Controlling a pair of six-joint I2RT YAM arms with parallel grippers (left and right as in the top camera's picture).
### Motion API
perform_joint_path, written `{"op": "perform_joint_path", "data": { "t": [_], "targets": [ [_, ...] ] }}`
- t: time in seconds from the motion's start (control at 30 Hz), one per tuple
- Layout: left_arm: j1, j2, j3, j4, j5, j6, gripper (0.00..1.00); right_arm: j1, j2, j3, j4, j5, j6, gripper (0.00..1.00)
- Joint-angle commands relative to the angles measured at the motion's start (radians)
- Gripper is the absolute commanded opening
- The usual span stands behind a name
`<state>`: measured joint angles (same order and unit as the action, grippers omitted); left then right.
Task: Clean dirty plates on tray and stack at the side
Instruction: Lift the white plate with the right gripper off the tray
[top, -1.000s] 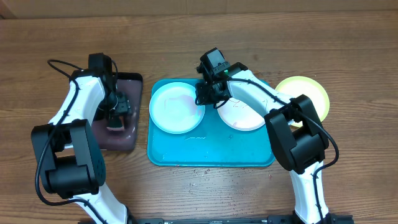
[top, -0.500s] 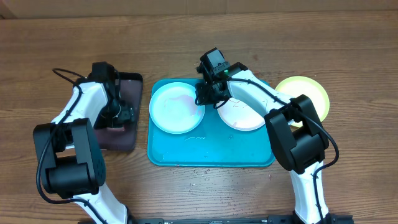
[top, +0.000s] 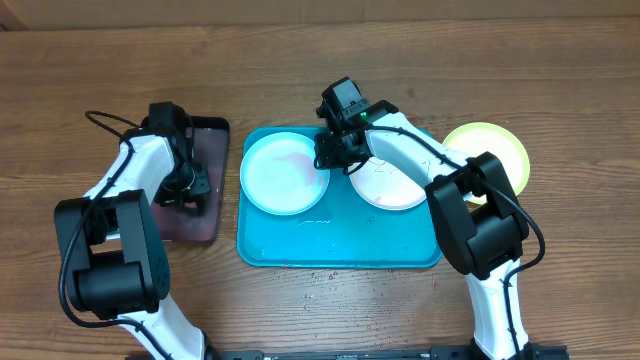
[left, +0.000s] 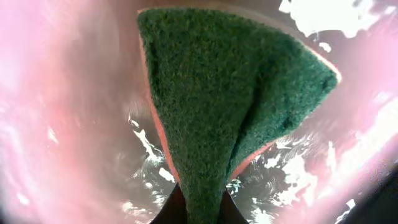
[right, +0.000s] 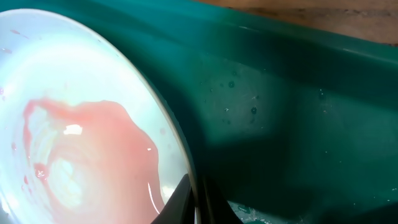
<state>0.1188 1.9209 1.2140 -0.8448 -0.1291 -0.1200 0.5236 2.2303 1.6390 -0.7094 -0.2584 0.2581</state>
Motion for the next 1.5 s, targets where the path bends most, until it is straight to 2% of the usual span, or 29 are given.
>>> {"op": "perform_joint_path", "data": {
  "t": [0.0,0.03,0.07,0.17,0.23,0.37,0.57,0.63,0.7,0.87,0.9,1.1,1.13,1.17,1.2,1.23,1.47],
  "targets": [
    [0.006,-0.006,0.050,-0.024,-0.035,-0.008,0.32,0.005,0.015,0.010,-0.010,0.002,0.005,0.06],
    [0.006,-0.006,0.066,-0.027,-0.034,-0.009,0.55,0.005,0.015,0.010,-0.010,0.002,0.005,0.06],
    [0.006,-0.006,0.082,-0.029,-0.032,-0.012,0.67,0.005,0.015,0.010,-0.010,0.002,0.005,0.06],
    [0.006,-0.006,0.120,-0.028,-0.030,-0.016,0.89,0.005,0.015,0.010,-0.010,0.002,0.006,0.06],
    [0.006,-0.006,0.126,-0.007,-0.031,-0.016,0.95,0.005,0.015,0.010,-0.010,0.002,0.006,0.06],
    [0.006,0.003,0.122,0.028,-0.029,-0.029,0.94,0.005,0.015,0.010,-0.010,0.002,0.006,0.06],
    [0.006,0.048,0.114,0.057,0.019,-0.044,0.88,0.005,0.015,0.010,-0.010,0.002,0.008,0.06],
    [0.006,0.074,0.114,0.068,0.034,-0.045,0.81,0.005,0.015,0.010,-0.010,0.002,0.008,0.06],
    [0.006,0.095,0.114,0.076,0.034,-0.044,0.67,0.005,0.015,0.010,-0.011,0.002,0.009,0.06],
    [0.006,0.104,0.124,0.095,0.027,-0.037,0.11,0.005,0.015,0.010,-0.011,0.002,0.009,0.06],
    [0.006,0.103,0.133,0.093,0.021,-0.037,0.04,0.005,0.015,0.010,-0.011,0.002,0.009,0.06],
    [0.006,0.072,0.220,0.050,0.014,-0.033,0.04,0.005,0.015,0.010,-0.017,0.002,0.009,0.06],
    [0.006,0.068,0.235,0.036,0.014,-0.032,0.06,0.005,0.015,0.010,-0.017,0.002,0.009,0.06],
    [0.006,0.066,0.247,0.022,0.014,-0.033,0.34,0.005,0.015,0.010,-0.018,0.002,0.009,0.06],
    [0.006,0.066,0.259,0.003,0.015,-0.034,0.80,0.005,0.015,0.010,-0.017,0.002,0.009,0.06],
    [0.006,0.066,0.267,-0.014,0.018,-0.034,1.00,0.005,0.015,0.010,-0.017,0.002,0.009,0.06],
    [0.006,0.066,0.270,-0.145,0.084,-0.069,1.00,0.005,0.015,0.010,-0.021,-0.021,0.009,0.05]
  ]
}}
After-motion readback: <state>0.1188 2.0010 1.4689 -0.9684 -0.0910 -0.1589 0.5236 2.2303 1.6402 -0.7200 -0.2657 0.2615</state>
